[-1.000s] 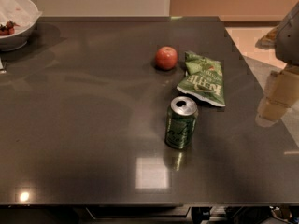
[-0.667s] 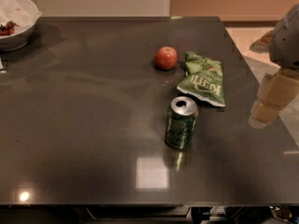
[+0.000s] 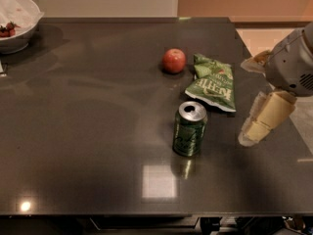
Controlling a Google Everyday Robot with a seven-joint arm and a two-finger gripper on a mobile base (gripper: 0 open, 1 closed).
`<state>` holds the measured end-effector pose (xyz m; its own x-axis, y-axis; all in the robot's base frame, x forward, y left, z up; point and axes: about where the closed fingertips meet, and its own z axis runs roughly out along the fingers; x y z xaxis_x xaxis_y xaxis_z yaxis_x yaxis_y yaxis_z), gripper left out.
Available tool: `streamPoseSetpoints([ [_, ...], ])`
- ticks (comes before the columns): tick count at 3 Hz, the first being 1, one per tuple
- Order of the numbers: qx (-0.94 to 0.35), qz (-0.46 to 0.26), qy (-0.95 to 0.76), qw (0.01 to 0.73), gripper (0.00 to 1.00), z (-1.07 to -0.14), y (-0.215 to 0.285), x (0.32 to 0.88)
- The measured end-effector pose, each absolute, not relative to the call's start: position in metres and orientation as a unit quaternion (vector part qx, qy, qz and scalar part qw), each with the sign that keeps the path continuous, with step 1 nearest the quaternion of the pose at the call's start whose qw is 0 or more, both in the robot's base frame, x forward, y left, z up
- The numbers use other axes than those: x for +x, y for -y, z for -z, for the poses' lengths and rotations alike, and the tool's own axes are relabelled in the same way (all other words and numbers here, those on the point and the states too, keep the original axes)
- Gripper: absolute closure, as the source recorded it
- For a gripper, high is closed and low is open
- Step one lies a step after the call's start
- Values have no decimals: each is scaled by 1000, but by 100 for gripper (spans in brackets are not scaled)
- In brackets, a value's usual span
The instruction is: Knock green can over
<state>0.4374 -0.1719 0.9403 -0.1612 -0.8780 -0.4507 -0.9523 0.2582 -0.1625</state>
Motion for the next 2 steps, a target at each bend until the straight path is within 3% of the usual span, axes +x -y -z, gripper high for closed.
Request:
streamPoseSetpoints([
  [2, -605, -160, -716, 309, 0, -908, 135, 434],
])
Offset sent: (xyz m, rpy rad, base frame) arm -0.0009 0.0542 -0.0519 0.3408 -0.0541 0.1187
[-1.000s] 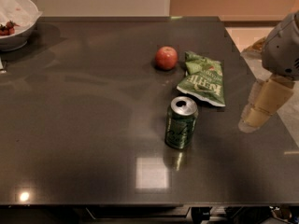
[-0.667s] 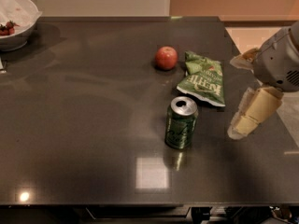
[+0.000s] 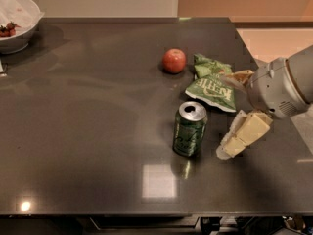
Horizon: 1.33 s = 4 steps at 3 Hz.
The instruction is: Knock green can over
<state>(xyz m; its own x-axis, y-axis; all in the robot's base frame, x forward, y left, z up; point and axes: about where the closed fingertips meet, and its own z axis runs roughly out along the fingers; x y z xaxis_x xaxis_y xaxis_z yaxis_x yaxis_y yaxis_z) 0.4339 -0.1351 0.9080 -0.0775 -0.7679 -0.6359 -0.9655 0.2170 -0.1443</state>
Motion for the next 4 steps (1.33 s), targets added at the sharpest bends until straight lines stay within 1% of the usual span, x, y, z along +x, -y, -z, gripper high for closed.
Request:
streamPoseSetpoints([
  [2, -603, -225, -686, 339, 0, -892, 105, 432],
  [4, -602, -271, -663, 354, 0, -892, 82, 429],
])
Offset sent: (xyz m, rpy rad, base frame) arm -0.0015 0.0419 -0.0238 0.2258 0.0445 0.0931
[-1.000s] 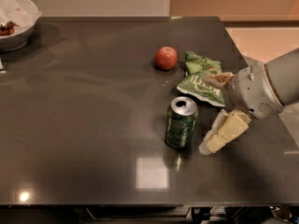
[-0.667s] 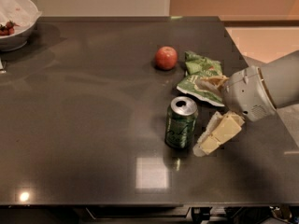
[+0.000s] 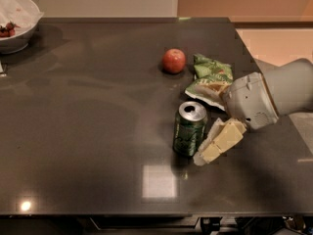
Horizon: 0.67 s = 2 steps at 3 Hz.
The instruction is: Knock green can over
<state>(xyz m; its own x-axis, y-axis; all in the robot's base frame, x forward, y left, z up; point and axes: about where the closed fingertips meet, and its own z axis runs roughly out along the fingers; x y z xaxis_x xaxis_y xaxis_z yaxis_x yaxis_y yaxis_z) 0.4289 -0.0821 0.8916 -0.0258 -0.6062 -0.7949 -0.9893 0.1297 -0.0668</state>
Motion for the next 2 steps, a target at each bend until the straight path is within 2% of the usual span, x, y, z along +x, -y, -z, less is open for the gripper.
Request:
streamPoseSetpoints([
  [1, -604, -280, -657, 352, 18, -889, 74, 426],
  [2, -608, -283, -655, 349, 41, -886, 71, 424],
])
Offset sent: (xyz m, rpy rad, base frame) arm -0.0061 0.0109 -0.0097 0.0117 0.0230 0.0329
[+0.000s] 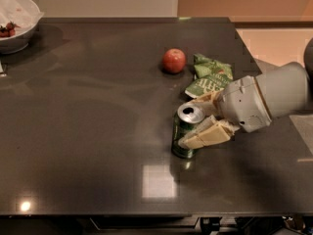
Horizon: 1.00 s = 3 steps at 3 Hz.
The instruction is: Knock green can over
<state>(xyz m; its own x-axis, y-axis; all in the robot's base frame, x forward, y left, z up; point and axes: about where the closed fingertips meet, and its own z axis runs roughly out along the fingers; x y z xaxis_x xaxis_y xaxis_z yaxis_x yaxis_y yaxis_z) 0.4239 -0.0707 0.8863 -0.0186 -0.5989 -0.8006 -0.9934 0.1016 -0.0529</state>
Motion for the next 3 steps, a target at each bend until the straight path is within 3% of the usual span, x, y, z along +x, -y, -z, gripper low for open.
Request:
streamPoseSetpoints([
  [2, -630, -251, -663, 317, 89, -903, 64, 437],
  [3, -655, -211, -676, 264, 100, -912, 56, 454],
])
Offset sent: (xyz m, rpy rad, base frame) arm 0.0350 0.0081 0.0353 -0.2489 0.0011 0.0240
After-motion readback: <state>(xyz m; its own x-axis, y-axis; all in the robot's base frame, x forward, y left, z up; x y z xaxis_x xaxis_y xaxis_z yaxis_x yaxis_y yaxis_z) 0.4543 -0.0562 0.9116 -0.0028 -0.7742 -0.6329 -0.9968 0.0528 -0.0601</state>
